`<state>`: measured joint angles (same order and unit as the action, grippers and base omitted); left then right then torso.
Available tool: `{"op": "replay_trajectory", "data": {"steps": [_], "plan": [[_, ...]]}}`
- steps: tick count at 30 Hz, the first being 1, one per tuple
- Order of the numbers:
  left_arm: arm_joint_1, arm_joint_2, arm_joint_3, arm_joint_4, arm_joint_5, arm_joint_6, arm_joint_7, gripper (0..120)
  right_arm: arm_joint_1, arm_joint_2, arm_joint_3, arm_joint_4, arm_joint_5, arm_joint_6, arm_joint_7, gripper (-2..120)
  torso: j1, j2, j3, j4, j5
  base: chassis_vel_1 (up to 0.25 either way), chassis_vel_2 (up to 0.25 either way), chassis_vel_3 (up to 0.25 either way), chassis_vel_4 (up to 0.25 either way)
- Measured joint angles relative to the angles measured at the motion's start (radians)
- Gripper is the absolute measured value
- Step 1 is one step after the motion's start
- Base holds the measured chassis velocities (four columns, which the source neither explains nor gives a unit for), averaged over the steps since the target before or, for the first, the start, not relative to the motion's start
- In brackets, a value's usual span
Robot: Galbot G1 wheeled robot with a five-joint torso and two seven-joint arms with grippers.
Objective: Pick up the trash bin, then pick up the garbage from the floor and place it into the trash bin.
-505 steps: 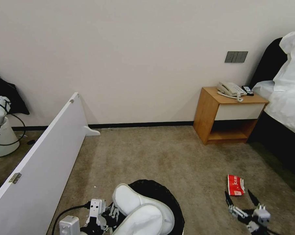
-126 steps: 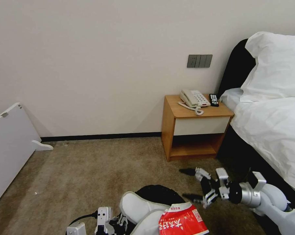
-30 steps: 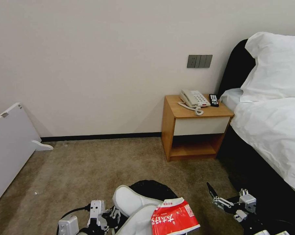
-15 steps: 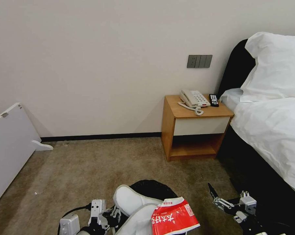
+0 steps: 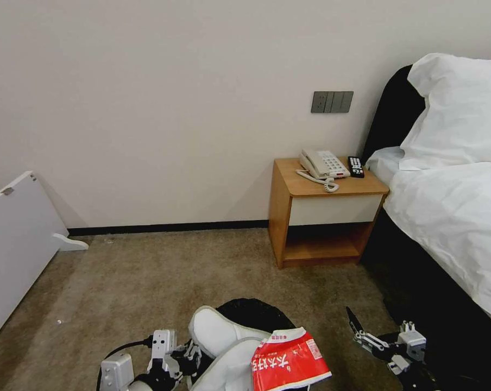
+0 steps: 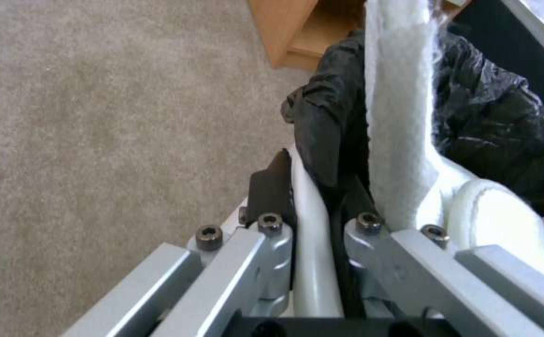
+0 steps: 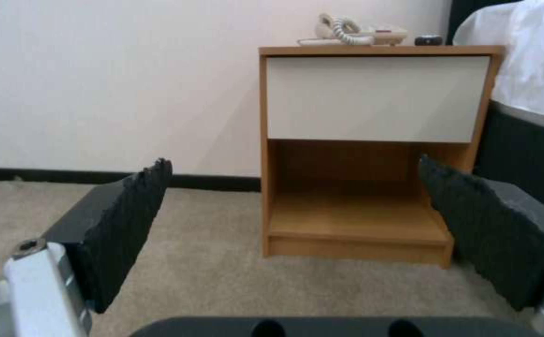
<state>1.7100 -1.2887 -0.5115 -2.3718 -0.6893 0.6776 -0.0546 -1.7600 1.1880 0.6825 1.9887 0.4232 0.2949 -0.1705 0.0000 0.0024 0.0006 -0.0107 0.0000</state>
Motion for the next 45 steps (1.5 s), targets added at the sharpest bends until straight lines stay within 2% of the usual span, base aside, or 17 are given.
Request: {"op": "replay_trajectory", "data": {"steps": [19,25,36,45], "plan": [[-0.022,0.014,0.004,0.014,-0.013,0.002,0.001,4,-0.009,0.038,0.018,-0.008,-0.041,0.012,-0.009,100,0.0,0.0,0.0,0.0,0.0,0.0,0.0,0.0,0.0],[-0.036,0.034,0.004,0.022,-0.034,0.003,0.001,4,-0.015,0.027,0.039,-0.008,-0.038,0.02,-0.022,100,0.0,0.0,0.0,-0.0001,0.0,0.0,0.0,0.0,0.0],[-0.062,0.043,0.023,0.024,-0.056,0.017,-0.015,4,-0.03,0.016,0.077,0.003,-0.035,0.019,-0.039,100,0.0,0.0,0.0,-0.0001,-0.0001,0.0,0.0,0.0,0.0],[-0.071,0.058,0.022,0.022,-0.063,0.021,-0.019,4,-0.006,0.019,0.055,-0.053,-0.042,0.055,-0.047,100,0.0,0.0,0.0,0.0,0.0,0.0,0.0,0.0,0.0]]}}
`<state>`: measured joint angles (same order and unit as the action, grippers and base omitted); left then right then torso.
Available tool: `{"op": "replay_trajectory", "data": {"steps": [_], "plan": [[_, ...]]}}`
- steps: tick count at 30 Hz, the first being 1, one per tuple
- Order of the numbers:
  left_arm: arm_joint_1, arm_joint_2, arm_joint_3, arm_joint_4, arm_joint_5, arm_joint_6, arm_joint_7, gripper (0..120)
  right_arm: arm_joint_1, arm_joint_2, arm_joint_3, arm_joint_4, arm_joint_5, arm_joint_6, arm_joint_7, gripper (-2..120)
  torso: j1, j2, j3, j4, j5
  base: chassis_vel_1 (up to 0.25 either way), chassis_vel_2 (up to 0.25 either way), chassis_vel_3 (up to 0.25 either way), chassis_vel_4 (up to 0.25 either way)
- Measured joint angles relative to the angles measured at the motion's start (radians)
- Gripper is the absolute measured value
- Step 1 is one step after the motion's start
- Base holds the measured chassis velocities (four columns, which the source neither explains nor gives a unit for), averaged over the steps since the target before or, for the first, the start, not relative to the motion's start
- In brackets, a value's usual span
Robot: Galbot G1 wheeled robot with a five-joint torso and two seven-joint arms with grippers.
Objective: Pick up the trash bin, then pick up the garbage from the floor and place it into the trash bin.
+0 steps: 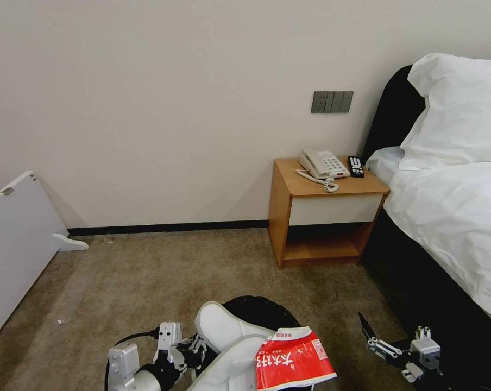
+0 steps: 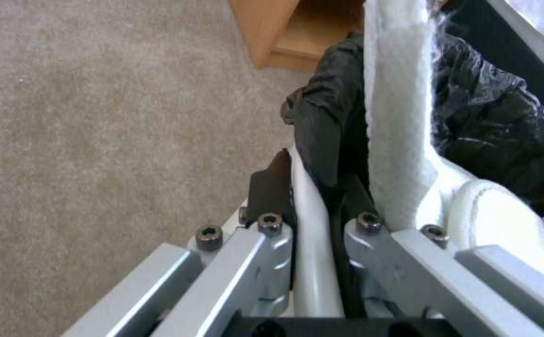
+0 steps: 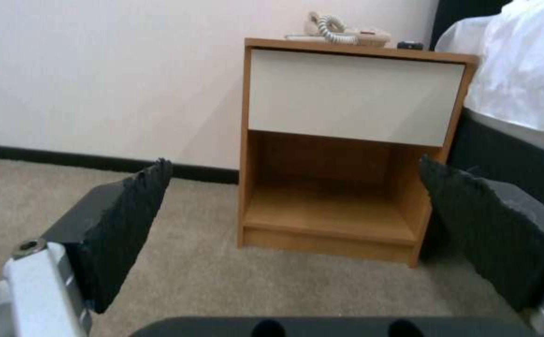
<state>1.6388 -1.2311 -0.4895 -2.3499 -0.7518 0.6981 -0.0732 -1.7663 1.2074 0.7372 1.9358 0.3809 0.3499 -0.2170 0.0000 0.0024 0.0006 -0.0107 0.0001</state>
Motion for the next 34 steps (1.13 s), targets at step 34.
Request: {"op": "replay_trajectory", "data": {"steps": [34], "plan": [[0.045,0.08,0.017,-0.013,-0.03,0.001,0.0,4,-0.015,0.02,0.069,0.035,0.06,0.035,-0.003,100,0.0,0.0,0.0,0.0,0.0,0.0,0.0,0.0,0.0]]}}
